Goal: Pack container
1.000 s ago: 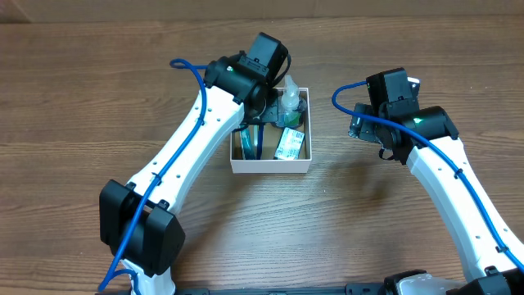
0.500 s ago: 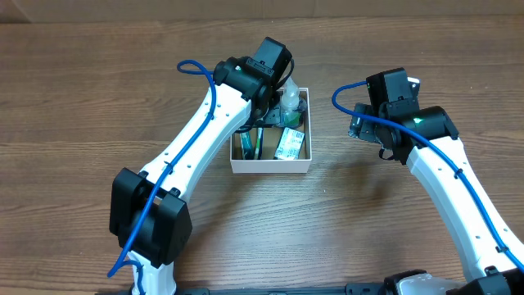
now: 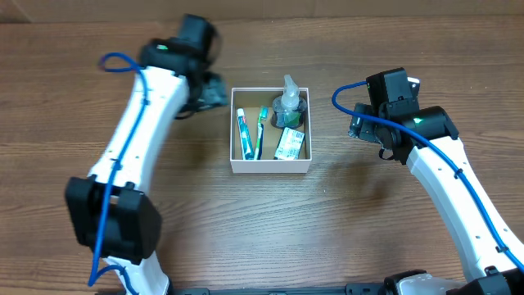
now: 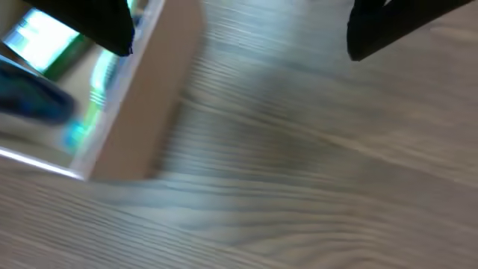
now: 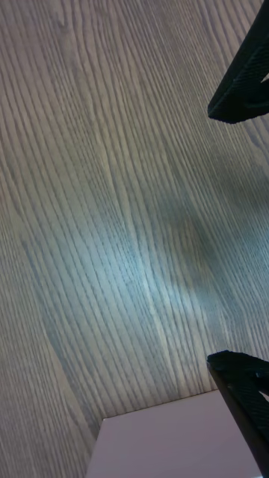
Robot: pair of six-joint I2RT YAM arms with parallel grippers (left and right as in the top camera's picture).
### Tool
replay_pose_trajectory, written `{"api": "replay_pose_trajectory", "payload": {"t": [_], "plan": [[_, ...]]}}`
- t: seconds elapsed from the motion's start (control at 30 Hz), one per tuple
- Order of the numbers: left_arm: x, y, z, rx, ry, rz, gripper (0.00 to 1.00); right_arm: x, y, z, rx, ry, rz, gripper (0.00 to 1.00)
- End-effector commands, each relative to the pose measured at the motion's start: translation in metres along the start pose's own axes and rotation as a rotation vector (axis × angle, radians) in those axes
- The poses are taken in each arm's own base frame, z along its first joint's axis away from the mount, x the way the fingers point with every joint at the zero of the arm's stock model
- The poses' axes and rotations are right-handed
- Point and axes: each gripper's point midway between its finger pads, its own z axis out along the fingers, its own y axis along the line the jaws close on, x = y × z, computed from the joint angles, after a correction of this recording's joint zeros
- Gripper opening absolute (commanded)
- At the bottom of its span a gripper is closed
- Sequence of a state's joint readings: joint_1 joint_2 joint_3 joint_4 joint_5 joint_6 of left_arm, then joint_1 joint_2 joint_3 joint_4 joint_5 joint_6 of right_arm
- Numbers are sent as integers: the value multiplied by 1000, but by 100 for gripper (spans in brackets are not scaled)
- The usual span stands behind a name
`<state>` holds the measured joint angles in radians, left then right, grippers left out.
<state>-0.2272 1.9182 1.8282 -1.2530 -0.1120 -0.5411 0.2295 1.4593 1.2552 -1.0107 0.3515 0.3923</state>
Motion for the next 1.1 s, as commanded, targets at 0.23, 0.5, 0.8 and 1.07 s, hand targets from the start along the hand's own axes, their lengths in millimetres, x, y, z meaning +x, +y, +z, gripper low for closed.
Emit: {"api": "replay_pose_trajectory", "payload": {"t": [0.23, 0.5, 0.8, 1.07], "plan": [[-26, 57, -11, -28, -22, -136, 100, -11, -2, -10, -5, -43, 22, 100], [-26, 57, -11, -28, -22, -136, 100, -11, -2, -10, -5, -43, 22, 100], [-26, 57, -11, -28, -22, -136, 100, -11, -2, -10, -5, -43, 22, 100], [-26, 57, -11, -28, -22, -136, 100, -11, -2, -10, -5, -43, 22, 100]]}}
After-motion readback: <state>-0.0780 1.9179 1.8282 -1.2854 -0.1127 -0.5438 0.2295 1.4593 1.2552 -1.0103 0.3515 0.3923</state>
